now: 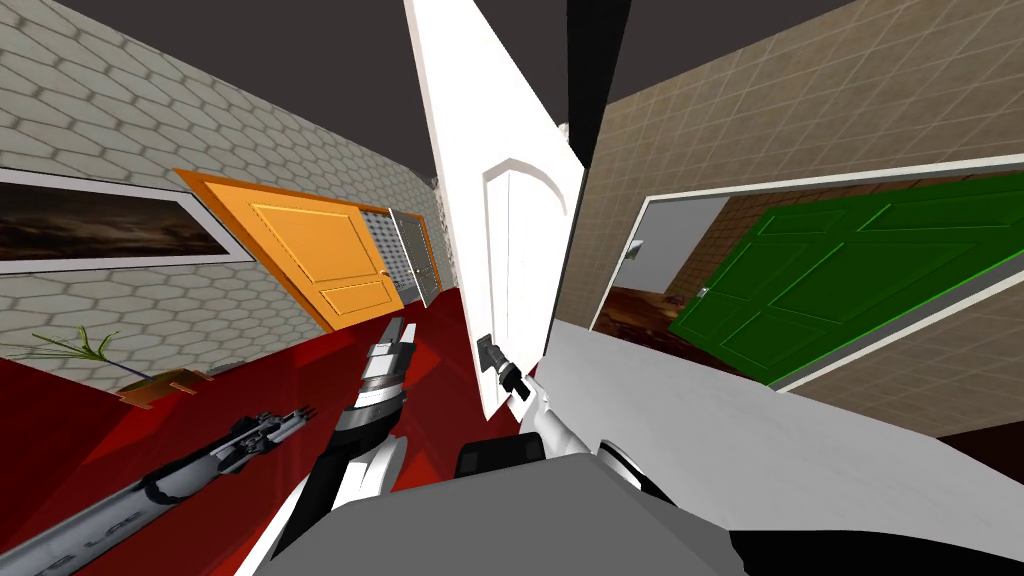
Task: Push the door open
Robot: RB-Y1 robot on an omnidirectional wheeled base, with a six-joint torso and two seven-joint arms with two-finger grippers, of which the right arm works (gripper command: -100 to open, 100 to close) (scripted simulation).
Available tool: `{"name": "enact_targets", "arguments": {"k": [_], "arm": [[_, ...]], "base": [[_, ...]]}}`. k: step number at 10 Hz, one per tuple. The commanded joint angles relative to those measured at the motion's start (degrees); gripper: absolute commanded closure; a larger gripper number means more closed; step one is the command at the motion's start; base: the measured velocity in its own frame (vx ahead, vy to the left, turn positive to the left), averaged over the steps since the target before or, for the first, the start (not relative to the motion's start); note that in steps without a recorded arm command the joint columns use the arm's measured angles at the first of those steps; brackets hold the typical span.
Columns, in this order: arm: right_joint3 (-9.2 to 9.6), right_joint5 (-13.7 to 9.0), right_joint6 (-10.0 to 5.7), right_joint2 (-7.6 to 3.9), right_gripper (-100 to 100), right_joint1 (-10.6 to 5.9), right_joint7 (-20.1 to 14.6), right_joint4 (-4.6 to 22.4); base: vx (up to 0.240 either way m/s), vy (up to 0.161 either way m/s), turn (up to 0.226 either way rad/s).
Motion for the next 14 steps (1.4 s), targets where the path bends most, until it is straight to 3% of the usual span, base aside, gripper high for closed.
{"name": "enact_targets", "arguments": {"k": [1, 10, 11, 14], "arm": [[-1.86, -0.24, -0.13, -0.65, 100, -0.32, 0.41, 0.37], [-8.57, -1.0, -0.07, -0.33, 100, -0.99, 2.53, 1.95], [-7.35, -1.04, 0.08, -0.79, -100, -0.69, 1.87, 1.22], [-6.71, -1.14, 0.22, -0.85, -100, -0.43, 1.43, 0.64]], "base": [[0.128, 0.195, -0.064], [0.106, 0.148, -0.074], [-0.09, 0.04, -0.046], [-0.166, -0.082, 0.008]]}}
